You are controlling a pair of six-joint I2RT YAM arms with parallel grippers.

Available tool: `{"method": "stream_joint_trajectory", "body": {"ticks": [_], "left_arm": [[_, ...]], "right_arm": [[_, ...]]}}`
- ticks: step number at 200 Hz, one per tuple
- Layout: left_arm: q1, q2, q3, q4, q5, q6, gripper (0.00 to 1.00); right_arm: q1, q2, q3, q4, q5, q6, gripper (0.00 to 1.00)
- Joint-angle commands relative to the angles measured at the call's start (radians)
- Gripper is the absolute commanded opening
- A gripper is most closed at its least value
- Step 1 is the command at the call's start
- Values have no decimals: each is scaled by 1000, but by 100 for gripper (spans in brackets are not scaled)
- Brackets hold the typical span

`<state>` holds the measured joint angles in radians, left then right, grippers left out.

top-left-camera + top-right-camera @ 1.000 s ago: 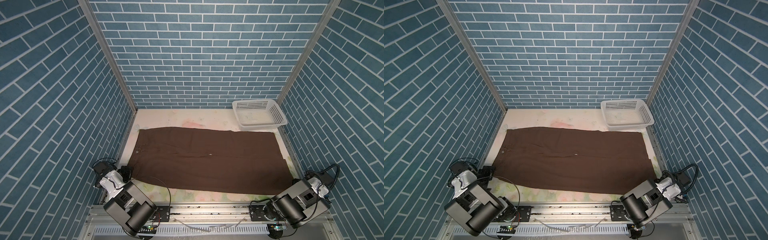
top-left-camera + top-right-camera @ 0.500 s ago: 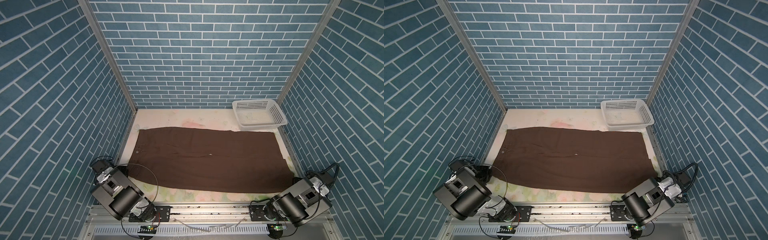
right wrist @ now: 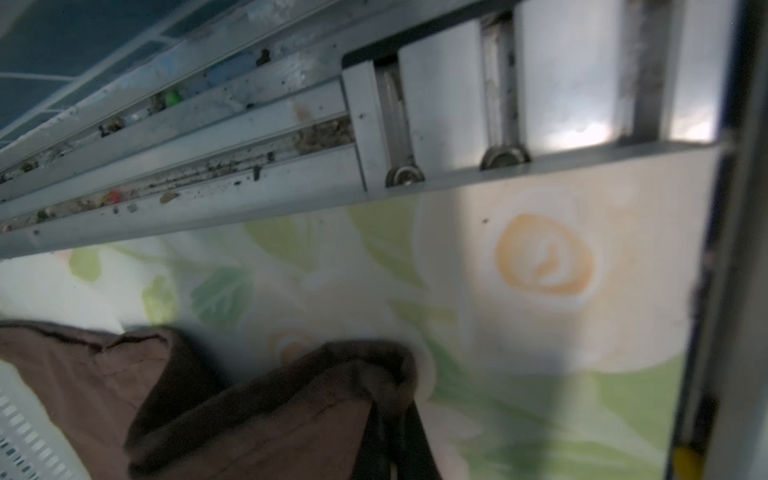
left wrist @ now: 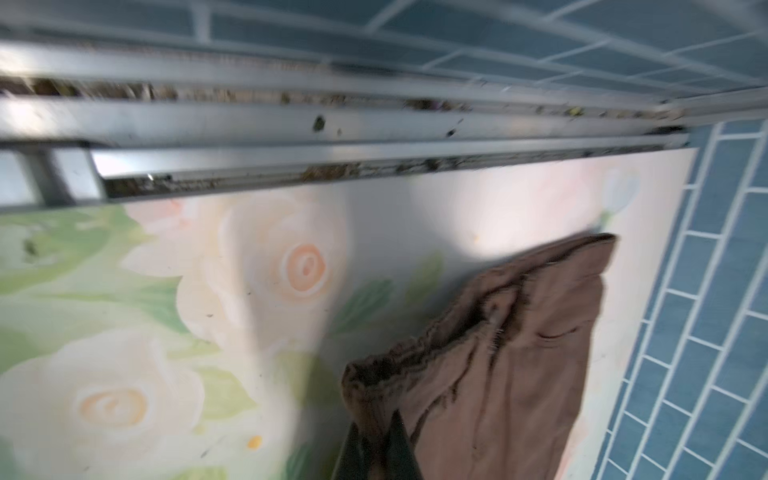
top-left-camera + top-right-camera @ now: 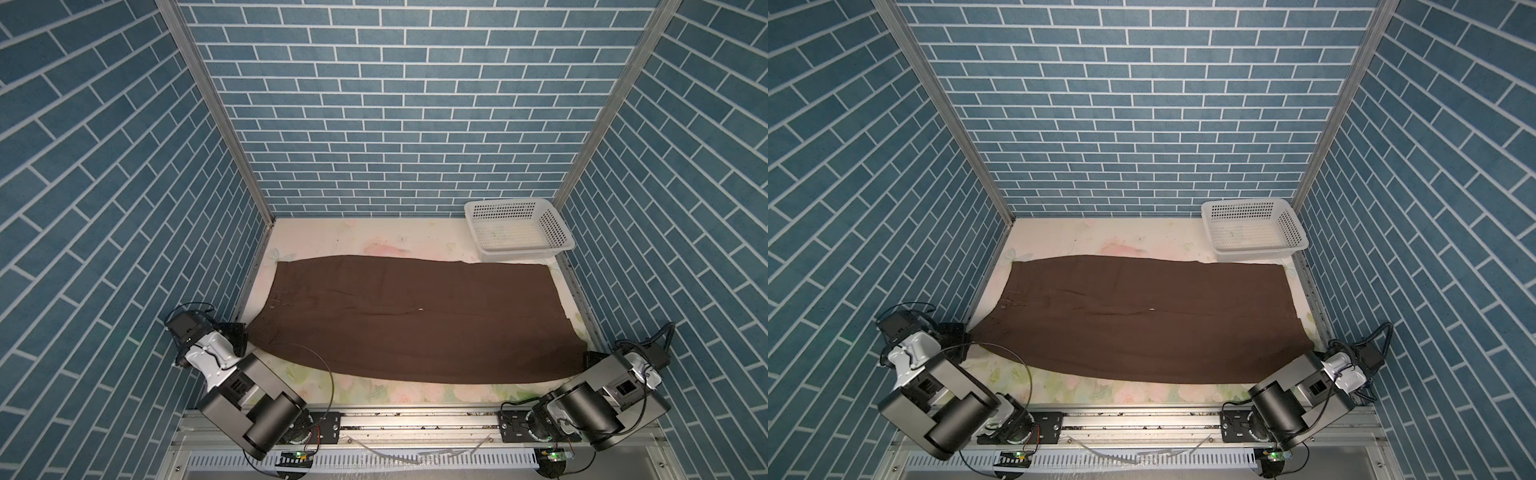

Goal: Fold and stack the trousers
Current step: 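Lift the near edge with both grippers and fold it over the far edge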

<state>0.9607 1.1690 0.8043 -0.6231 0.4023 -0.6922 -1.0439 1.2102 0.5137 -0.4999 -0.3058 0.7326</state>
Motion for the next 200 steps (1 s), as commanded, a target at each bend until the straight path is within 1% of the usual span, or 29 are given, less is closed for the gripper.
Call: {"method": "stream_joint_trajectory", "body": {"ticks": [1, 14, 28, 52, 65, 72, 77, 82, 87, 102, 119, 136, 157, 173, 200], "left_arm": [[65, -68, 103, -137, -67, 24, 0], [103, -74, 147, -164, -59, 27, 0], [131, -60, 169, -170, -26, 24, 0], [147, -22, 177, -168, 17, 12, 0], [148, -17, 174, -157, 21, 7, 0], [148, -20, 173, -149, 20, 4, 0], [146, -17, 174, -144, 21, 3, 0], [148, -17, 176, -141, 21, -1, 0], [147, -16, 176, -138, 22, -3, 0], [147, -4, 174, -107, 45, -14, 0], [143, 23, 186, -73, 89, -17, 0], [139, 48, 206, -67, 84, -6, 0], [118, 81, 228, -42, 65, -7, 0], [84, 113, 255, -25, 58, -20, 0], [-19, 164, 312, 10, 28, -49, 0]], "right_arm": [[8, -29, 8, 45, -56, -37, 0], [17, -48, 22, 35, -37, -49, 0], [24, -70, 31, 32, -17, -49, 0], [42, -85, 42, 48, -13, -24, 0], [60, -101, 32, 79, -51, 24, 0], [89, -117, 19, 126, -96, 67, 0], [127, -132, 19, 152, -102, 93, 0], [177, -147, 32, 152, -80, 108, 0], [227, -162, 53, 142, -33, 109, 0], [355, -172, 142, 103, 90, 82, 0], [372, -132, 225, 91, 125, 82, 0], [371, -79, 298, 89, 156, 84, 0], [372, -22, 356, 117, 170, 107, 0], [382, 18, 398, 129, 175, 113, 0], [417, 57, 442, 164, 198, 94, 0]]}}
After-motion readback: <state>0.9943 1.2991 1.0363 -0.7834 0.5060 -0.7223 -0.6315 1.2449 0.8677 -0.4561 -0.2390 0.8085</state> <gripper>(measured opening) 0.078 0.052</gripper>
